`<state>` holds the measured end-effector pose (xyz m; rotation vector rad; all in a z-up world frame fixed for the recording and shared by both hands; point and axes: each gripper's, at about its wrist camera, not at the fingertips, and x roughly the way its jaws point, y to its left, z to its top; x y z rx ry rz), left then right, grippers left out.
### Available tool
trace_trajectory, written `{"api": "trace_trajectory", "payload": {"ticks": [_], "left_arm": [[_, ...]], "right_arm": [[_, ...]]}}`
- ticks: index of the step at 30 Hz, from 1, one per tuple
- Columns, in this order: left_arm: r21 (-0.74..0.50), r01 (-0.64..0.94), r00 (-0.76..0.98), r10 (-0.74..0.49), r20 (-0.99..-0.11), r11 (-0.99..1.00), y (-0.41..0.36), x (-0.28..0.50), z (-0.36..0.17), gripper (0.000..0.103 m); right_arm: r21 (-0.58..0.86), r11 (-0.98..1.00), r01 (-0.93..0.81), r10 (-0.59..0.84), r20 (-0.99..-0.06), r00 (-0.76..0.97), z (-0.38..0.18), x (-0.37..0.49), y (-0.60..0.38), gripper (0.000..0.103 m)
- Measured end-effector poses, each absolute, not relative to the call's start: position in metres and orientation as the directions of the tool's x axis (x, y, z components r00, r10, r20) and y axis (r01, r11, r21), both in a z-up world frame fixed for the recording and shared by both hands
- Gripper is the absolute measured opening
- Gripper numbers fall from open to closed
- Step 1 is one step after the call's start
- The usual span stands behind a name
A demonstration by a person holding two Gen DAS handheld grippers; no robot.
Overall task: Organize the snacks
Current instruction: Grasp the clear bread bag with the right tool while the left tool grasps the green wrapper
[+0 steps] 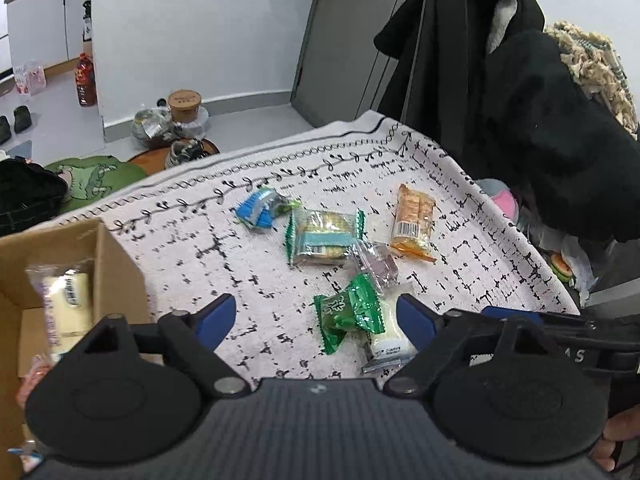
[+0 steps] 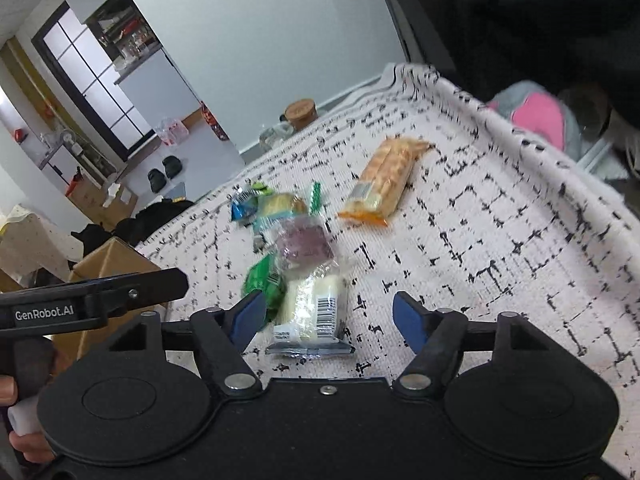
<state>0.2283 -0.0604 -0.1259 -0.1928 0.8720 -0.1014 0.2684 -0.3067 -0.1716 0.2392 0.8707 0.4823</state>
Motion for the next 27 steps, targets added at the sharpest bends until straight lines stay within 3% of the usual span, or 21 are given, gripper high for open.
{"api": "trace_trajectory", "payload": {"ticks": [11, 16, 18, 27], "left_arm": [[-0.257, 0.035, 0.562, -0.231, -0.794, 0.966, -0.080, 0.262, -0.162, 0.066], [-0.265, 0.038, 0.519, -0.245, -0.819, 0.964, -0.085, 0.277, -0.181, 0.051], [-0.281, 0.039, 0.511, -0.261, -0.819, 0.959, -0.084, 0.279, -0.186, 0.040], [-0.256, 0.027, 0.514, -0.233, -0.826, 0.966, -0.074, 0.267, -0.181, 0.035]], "right_arm": [[0.432, 0.854, -0.289, 0.519, -0.685, 0.511, -0.195, 0.286, -0.314, 0.060], [0.444, 0.840, -0.311, 0.542, -0.676, 0.499, -0.199, 0.291, -0.312, 0.060], [0.446, 0.833, -0.326, 0.553, -0.672, 0.493, -0.200, 0.292, -0.310, 0.060], [0.443, 0.818, -0.368, 0.574, -0.667, 0.475, -0.202, 0.296, -0.296, 0.060]]}}
